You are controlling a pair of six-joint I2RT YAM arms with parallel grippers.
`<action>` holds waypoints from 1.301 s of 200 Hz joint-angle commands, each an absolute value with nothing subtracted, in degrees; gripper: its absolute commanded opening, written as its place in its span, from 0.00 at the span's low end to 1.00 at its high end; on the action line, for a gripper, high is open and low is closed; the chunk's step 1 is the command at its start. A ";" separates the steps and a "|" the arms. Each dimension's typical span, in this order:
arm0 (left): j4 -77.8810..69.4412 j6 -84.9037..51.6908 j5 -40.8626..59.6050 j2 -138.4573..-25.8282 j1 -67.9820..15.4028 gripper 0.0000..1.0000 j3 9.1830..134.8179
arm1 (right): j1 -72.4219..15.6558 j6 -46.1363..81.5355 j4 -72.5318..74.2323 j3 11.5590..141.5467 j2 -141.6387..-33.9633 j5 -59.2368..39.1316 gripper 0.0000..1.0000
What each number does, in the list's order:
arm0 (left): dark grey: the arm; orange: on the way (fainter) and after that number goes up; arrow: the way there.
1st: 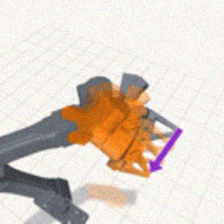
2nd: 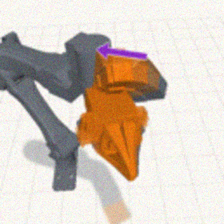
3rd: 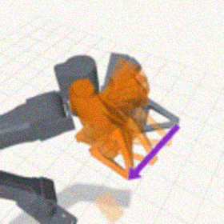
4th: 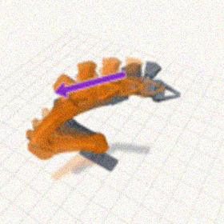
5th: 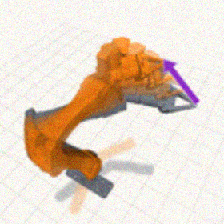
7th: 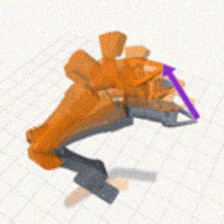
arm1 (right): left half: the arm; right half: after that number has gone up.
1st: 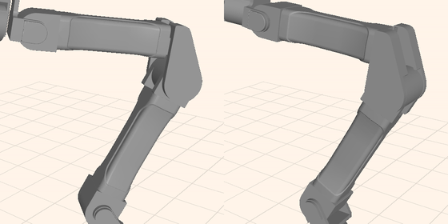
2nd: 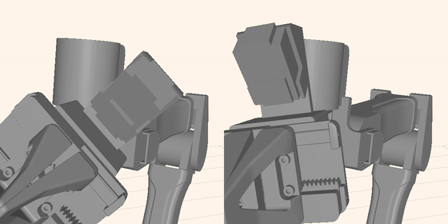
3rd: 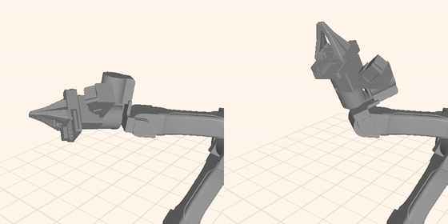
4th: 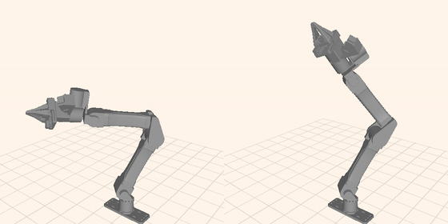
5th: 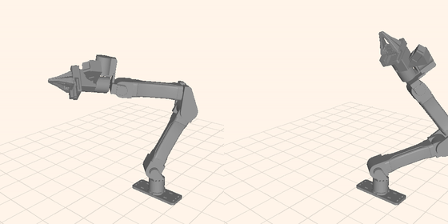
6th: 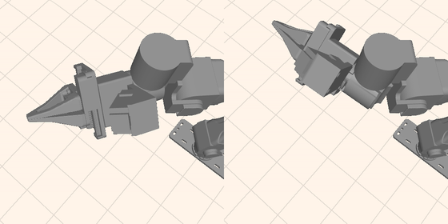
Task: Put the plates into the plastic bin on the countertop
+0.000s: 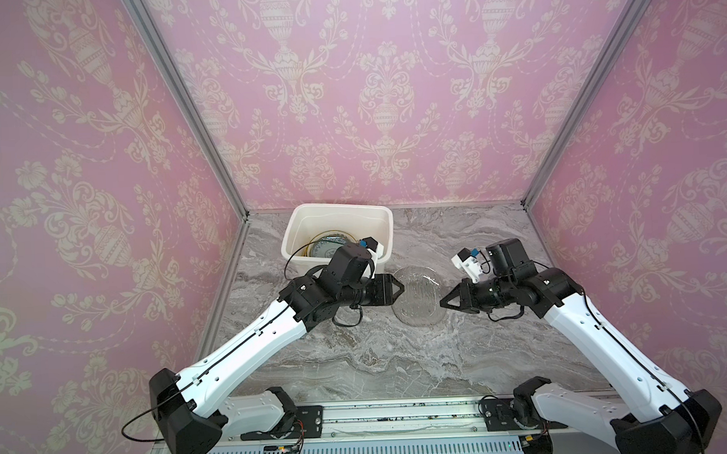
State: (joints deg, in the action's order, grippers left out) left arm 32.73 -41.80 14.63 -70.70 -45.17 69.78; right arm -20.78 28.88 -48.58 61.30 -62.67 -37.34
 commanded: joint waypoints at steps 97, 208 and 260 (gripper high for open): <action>32.71 -42.99 12.92 -69.96 -44.69 0.04 70.78 | -21.44 37.19 -39.81 60.96 -60.29 -39.09 0.27; 26.93 -52.58 20.45 -69.78 -42.87 0.00 66.53 | -21.94 44.16 -23.34 57.61 -59.71 -42.46 0.00; 26.32 -52.48 19.33 -68.74 -42.19 0.42 67.05 | -21.96 44.30 -25.63 59.82 -60.01 -39.81 0.00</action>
